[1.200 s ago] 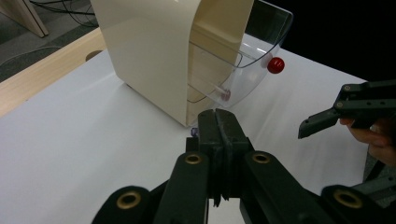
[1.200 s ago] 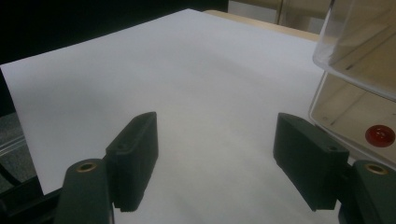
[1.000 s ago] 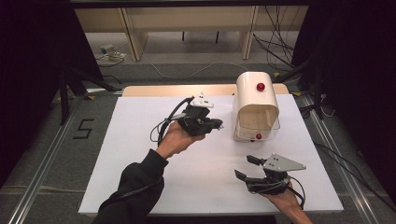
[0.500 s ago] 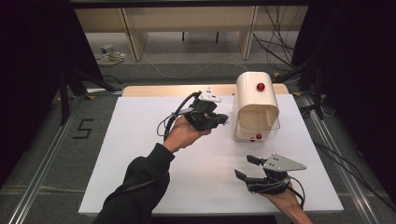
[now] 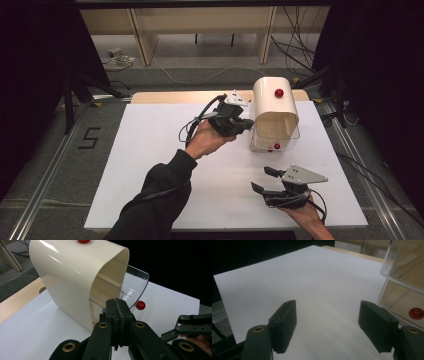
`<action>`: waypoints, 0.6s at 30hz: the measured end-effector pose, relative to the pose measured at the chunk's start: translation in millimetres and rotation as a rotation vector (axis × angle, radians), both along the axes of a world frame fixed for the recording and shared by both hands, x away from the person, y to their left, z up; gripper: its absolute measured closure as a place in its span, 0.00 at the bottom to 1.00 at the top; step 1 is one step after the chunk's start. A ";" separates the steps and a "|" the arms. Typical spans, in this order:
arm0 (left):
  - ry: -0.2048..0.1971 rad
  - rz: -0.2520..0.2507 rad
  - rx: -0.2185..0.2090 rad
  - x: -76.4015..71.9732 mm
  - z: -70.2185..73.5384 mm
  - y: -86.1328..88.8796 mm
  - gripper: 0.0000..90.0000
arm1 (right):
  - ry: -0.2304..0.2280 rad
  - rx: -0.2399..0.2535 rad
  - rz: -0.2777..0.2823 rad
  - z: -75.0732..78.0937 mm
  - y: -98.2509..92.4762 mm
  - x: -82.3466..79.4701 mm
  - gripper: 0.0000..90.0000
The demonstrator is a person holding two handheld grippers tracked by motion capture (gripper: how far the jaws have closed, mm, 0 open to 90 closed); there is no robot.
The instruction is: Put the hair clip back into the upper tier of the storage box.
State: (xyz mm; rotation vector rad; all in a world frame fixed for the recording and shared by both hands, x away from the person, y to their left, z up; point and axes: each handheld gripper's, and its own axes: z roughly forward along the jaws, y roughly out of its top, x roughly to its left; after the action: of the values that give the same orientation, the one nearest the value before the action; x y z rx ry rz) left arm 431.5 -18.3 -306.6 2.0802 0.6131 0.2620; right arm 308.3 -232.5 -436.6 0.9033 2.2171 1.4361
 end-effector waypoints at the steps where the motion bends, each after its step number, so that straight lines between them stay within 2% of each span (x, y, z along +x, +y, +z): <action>1: 0.000 -0.003 0.000 0.3 0.3 -0.9 0.99 | 0.001 0.001 0.001 -0.1 0.1 0.2 0.35; 18: -0.001 -0.020 -0.021 6.0 -2.1 -21.2 0.99 | 0.002 -0.001 0.001 0.2 -0.3 -0.4 0.35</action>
State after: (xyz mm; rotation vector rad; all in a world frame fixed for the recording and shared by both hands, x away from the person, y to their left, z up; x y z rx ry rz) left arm 437.5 -39.5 -308.8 2.0644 0.5911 0.2443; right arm 307.9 -232.7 -436.4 0.9040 2.2197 1.4356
